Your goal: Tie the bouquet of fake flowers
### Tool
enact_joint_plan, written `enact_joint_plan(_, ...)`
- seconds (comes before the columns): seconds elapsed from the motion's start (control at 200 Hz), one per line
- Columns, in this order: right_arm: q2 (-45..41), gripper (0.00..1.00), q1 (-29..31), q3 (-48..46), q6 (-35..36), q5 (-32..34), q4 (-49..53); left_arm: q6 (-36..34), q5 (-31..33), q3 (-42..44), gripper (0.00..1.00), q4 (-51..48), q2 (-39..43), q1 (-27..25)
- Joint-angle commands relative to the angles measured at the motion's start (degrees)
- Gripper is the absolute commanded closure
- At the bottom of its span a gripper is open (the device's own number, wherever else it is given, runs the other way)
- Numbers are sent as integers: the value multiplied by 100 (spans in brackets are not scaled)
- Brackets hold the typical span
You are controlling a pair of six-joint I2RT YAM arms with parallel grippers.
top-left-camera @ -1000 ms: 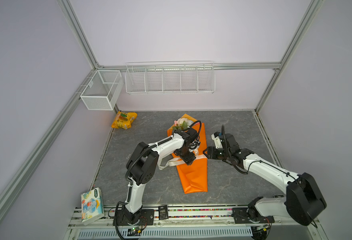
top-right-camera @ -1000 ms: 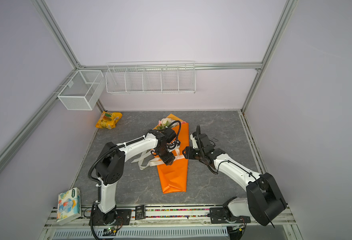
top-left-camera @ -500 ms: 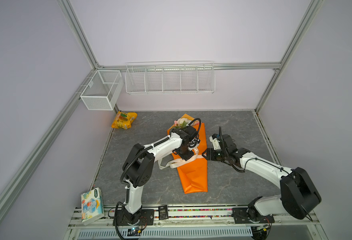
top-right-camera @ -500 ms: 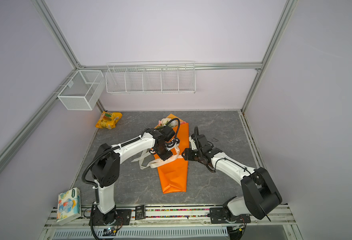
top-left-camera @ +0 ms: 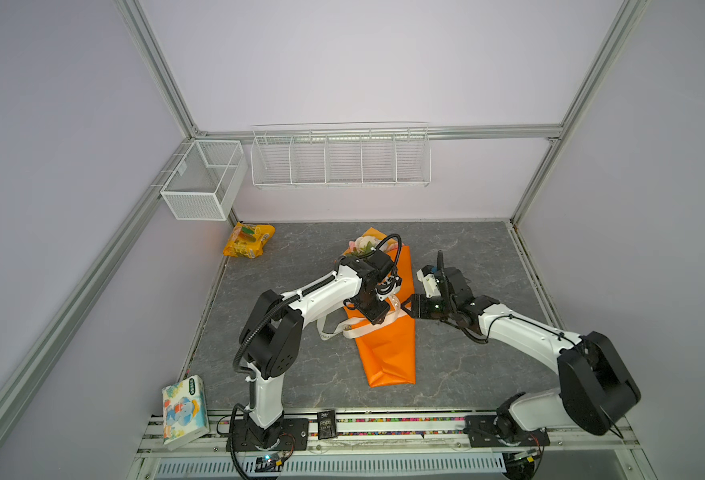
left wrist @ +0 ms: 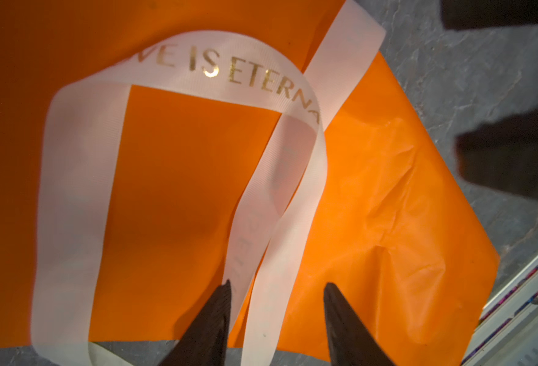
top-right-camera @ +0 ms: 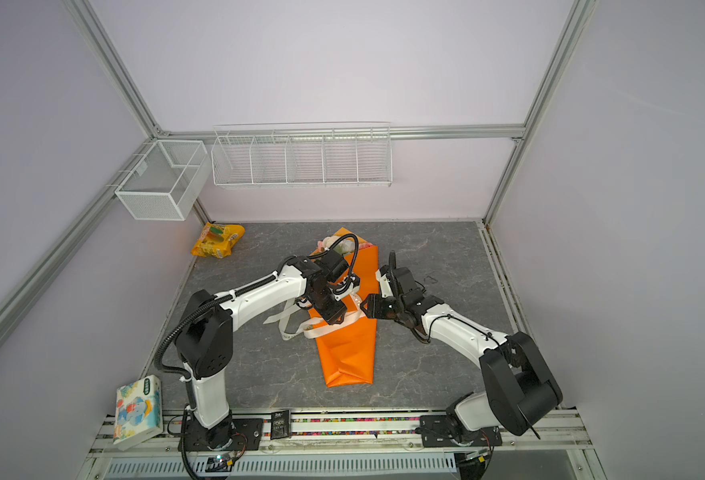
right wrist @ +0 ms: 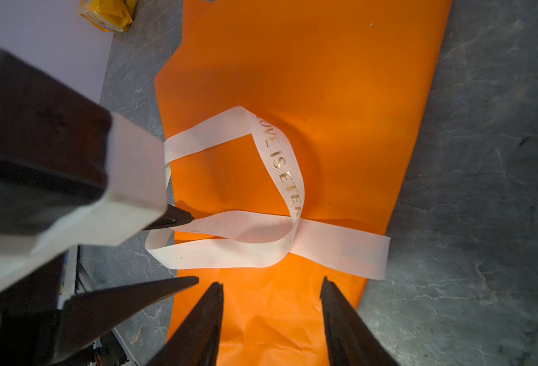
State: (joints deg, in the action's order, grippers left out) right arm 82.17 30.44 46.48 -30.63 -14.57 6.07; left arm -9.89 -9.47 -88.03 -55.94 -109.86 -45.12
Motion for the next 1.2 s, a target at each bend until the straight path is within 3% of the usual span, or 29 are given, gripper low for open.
enact_joint_plan(0.0,42,47,-4,-49,-65,-44,-119,81,-178,55,42,155,-68,-48)
enact_joint_plan(0.24,-178,47,-12,-300,-189,310,-124,-29,461,12,30,259,-364,-180)
enact_joint_plan(0.51,-273,47,-9,-409,-235,417,-68,-153,876,-127,31,163,-737,-339)
enact_joint_plan(0.98,-360,47,-5,-517,-182,434,-101,-181,1060,94,87,346,-319,-427)
enact_joint_plan(1.085,-379,48,-6,-558,-180,380,-240,-104,1056,252,97,479,7,-422)
enact_joint_plan(1.2,-442,52,-21,-603,-192,316,-437,32,1024,411,100,562,333,-418)
